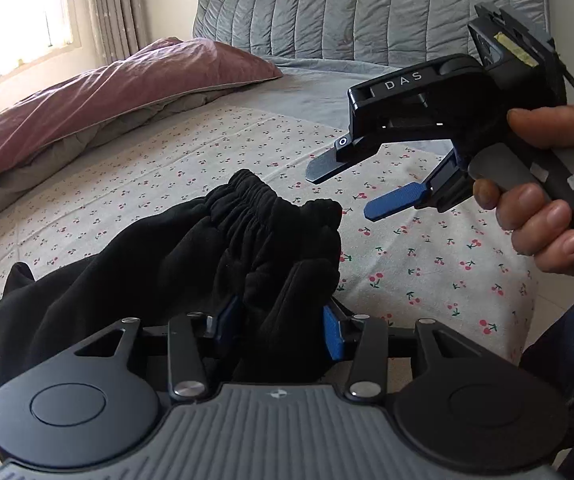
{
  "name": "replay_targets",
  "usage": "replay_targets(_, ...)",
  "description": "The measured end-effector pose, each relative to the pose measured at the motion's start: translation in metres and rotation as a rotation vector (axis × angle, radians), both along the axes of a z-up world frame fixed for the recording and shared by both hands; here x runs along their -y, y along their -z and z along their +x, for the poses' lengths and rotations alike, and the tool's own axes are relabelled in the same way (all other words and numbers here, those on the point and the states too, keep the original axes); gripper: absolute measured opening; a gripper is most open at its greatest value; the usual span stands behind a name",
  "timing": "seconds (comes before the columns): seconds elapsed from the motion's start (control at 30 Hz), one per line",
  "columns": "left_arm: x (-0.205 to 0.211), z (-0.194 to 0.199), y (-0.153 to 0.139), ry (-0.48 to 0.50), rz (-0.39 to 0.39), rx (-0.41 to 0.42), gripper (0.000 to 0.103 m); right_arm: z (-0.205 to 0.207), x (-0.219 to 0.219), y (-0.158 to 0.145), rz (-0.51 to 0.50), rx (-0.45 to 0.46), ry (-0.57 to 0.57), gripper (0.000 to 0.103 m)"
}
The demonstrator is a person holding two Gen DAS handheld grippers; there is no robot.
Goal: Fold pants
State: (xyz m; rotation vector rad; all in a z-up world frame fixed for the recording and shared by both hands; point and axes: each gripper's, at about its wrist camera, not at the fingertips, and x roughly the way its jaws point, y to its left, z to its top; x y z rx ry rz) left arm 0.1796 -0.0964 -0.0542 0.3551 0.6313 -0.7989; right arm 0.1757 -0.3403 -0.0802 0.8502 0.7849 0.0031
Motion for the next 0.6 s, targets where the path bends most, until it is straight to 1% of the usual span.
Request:
replay_targets(0.07,-0.020,-0.002,-0.012,0.018,-0.054,-0.033,0.041,0.004,-0.005,0.000,0.046,0.017,-0.032,0.078)
replay_targets(0.1,-0.027,-0.001,-0.017,0.018,-0.072,-0.031,0.042,0.007,-0.008,0.001,0.059,0.022,-0.048,0.078)
replay_targets(0.13,-0.037,0.000,-0.022,0.005,-0.087,-0.014,0.046,0.010,-0.012,0.001,0.060,0.024,-0.061,0.078)
replay_targets(0.2,-0.054,0.009,-0.028,-0.043,-0.097,0.032,0.050,0.017,-0.021,-0.001,0.025,0.028,-0.077,0.081)
replay_targets(0.23,-0.067,0.019,-0.029,-0.091,-0.111,0.044,0.050,0.020,-0.024,-0.002,0.007,0.031,-0.080,0.083)
replay_targets(0.27,-0.082,0.030,-0.028,-0.141,-0.137,0.029,0.050,0.024,-0.027,-0.004,-0.012,0.037,-0.086,0.085)
replay_targets(0.33,-0.111,0.052,-0.018,-0.240,-0.200,-0.019,0.050,0.034,-0.034,-0.004,-0.043,0.034,-0.100,0.088)
replay_targets(0.37,-0.124,0.062,-0.008,-0.285,-0.214,-0.045,0.050,0.041,-0.040,-0.002,-0.060,0.018,-0.112,0.089)
replay_targets(0.4,-0.132,0.070,0.003,-0.319,-0.212,-0.075,0.050,0.048,-0.045,0.003,-0.075,-0.003,-0.129,0.089)
replay_targets(0.43,-0.140,0.078,0.017,-0.355,-0.181,-0.120,0.050,0.053,-0.050,0.006,-0.085,-0.021,-0.143,0.089)
replay_targets(0.47,-0.142,0.081,0.030,-0.360,-0.131,-0.147,0.051,0.060,-0.058,0.014,-0.089,-0.045,-0.160,0.088)
replay_targets(0.5,-0.138,0.083,0.037,-0.355,-0.074,-0.154,0.052,0.064,-0.064,0.020,-0.087,-0.061,-0.172,0.080)
replay_targets(0.53,-0.135,0.082,0.038,-0.357,-0.048,-0.146,0.055,0.067,-0.070,0.022,-0.092,-0.071,-0.186,0.065)
replay_targets(0.57,-0.137,0.083,0.033,-0.353,-0.055,-0.159,0.056,0.068,-0.077,0.021,-0.114,-0.068,-0.198,0.042)
replay_targets(0.6,-0.138,0.086,0.029,-0.350,-0.070,-0.180,0.056,0.067,-0.085,0.014,-0.170,-0.039,-0.202,0.035)
